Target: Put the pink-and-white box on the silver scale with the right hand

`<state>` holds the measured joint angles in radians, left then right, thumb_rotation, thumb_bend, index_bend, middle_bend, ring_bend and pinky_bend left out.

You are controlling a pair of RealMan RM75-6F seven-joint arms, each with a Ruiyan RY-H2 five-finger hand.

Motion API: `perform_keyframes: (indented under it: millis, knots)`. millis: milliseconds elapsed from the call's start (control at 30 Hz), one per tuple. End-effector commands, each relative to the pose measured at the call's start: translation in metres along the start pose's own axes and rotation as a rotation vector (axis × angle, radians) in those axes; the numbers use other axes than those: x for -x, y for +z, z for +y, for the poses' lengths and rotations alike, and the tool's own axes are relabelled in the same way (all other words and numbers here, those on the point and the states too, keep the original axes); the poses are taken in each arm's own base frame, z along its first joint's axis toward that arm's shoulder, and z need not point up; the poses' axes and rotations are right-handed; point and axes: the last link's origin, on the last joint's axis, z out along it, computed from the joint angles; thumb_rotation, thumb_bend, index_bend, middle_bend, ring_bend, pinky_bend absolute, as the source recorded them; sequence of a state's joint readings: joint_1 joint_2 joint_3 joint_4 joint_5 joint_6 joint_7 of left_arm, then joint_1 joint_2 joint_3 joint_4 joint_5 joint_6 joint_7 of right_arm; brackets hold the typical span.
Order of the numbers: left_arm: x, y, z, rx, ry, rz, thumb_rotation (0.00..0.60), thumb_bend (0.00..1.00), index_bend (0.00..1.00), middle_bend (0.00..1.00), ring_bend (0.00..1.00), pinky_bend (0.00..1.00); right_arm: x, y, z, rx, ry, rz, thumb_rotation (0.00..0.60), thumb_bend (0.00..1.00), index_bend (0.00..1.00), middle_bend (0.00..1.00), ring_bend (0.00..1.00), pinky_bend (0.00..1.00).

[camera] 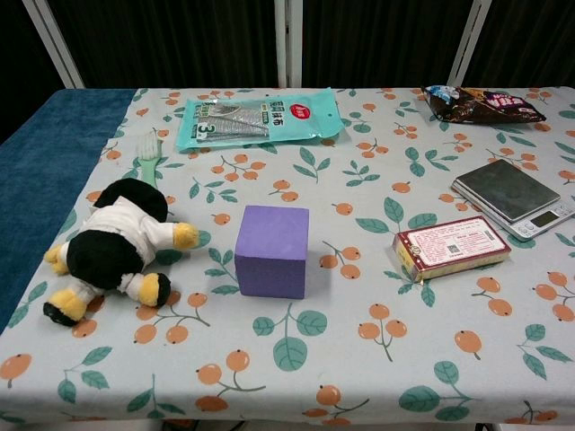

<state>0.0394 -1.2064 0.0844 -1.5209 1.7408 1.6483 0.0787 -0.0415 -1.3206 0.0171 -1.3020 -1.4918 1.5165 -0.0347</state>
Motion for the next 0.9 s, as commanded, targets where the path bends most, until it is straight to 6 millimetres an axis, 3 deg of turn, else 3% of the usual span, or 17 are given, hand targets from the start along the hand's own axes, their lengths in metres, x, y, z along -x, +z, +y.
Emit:
perform_keyframes:
  millis: [33,400,567,667,833,900]
  knots:
    - [0.000,0.000,0.000,0.000,0.000,0.001,0.600,0.11,0.11,0.06,0.00,0.05,0.000,0.000,0.000,0.000,-0.001,0.001,0.600,0.11,0.00,0.00,0.00,0.00]
    - [0.000,0.001,-0.001,-0.003,0.001,-0.005,0.600,0.11,0.11,0.06,0.00,0.05,-0.002,0.006,-0.005,-0.019,0.003,-0.005,0.600,0.11,0.00,0.00,0.00,0.00]
    - [0.002,0.004,0.000,0.005,-0.001,-0.015,0.600,0.11,0.11,0.06,0.00,0.06,-0.010,0.022,-0.027,-0.122,-0.007,0.001,0.600,0.13,0.00,0.00,0.00,0.00]
    - [0.002,0.006,0.000,0.007,-0.003,-0.019,0.600,0.11,0.11,0.06,0.00,0.06,-0.013,0.033,-0.048,-0.217,-0.022,-0.001,0.600,0.23,0.00,0.03,0.00,0.00]
    - [0.004,0.005,0.002,0.014,-0.004,-0.026,0.600,0.11,0.11,0.06,0.00,0.06,-0.009,0.049,-0.078,-0.324,-0.040,-0.036,0.600,0.60,0.00,0.19,0.00,0.00]
    - [0.004,0.004,0.001,0.011,-0.002,-0.026,0.600,0.11,0.11,0.06,0.00,0.06,-0.005,0.055,-0.085,-0.333,-0.030,-0.063,0.600,0.63,0.00,0.26,0.00,0.00]
